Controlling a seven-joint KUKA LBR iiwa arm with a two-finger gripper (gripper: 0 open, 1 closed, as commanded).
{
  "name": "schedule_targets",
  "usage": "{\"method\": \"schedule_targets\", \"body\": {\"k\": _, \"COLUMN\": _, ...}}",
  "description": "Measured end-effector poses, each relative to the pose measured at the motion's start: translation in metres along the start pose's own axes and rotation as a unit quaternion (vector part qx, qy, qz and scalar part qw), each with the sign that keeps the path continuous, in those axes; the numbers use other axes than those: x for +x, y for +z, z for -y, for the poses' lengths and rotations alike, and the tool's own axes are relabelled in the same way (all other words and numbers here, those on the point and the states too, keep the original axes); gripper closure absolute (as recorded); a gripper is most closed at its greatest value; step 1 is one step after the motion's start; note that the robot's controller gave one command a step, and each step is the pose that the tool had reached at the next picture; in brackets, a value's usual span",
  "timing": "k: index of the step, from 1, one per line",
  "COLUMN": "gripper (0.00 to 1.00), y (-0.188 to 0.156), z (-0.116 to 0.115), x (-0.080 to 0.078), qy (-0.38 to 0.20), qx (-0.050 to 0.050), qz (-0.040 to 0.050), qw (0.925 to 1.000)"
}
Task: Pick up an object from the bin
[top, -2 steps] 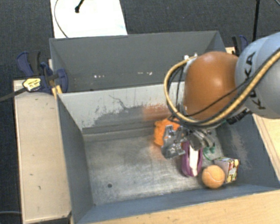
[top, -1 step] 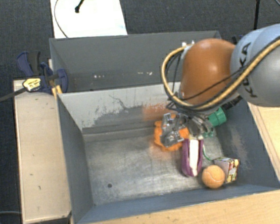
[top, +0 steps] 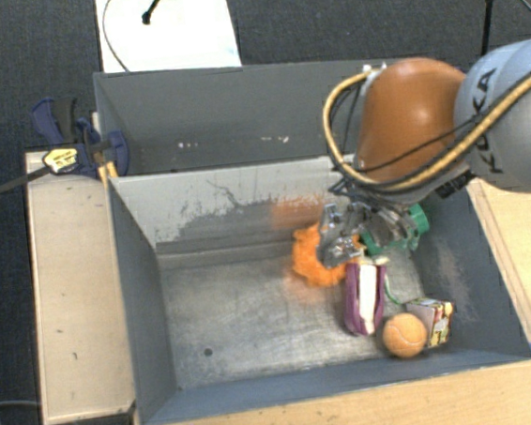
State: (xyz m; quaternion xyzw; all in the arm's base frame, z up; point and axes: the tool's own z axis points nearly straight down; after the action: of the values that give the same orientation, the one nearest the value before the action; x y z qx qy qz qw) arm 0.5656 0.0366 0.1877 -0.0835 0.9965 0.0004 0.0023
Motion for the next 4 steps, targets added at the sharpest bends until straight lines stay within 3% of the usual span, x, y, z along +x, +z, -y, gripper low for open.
{"method": "schedule_targets", "body": {"k": 1, "gripper": 1.0, "y": 0.006, "z": 0.002, "x": 0.007, "qy": -0.006, "qx": 0.001, "qz": 0.0003, "qw": 1.0}}
{"method": "schedule_targets", "body": {"k": 2, "gripper": 1.0, "y": 0.044, "z": 0.052, "x": -0.005, "qy": -0.021, "qx": 0.0, "qz": 0.0017, "qw": 0.9998}}
{"method": "schedule_targets", "body": {"k": 3, "gripper": 1.0, "y": 0.051, "z": 0.049, "x": 0.031, "qy": 0.003, "qx": 0.002, "qz": -0.0019, "qw": 1.0}}
{"method": "schedule_targets", "body": {"k": 4, "gripper": 1.0, "y": 0.034, "z": 0.036, "x": 0.024, "qy": -0.004, "qx": -0.002, "qz": -0.0021, "qw": 1.0}}
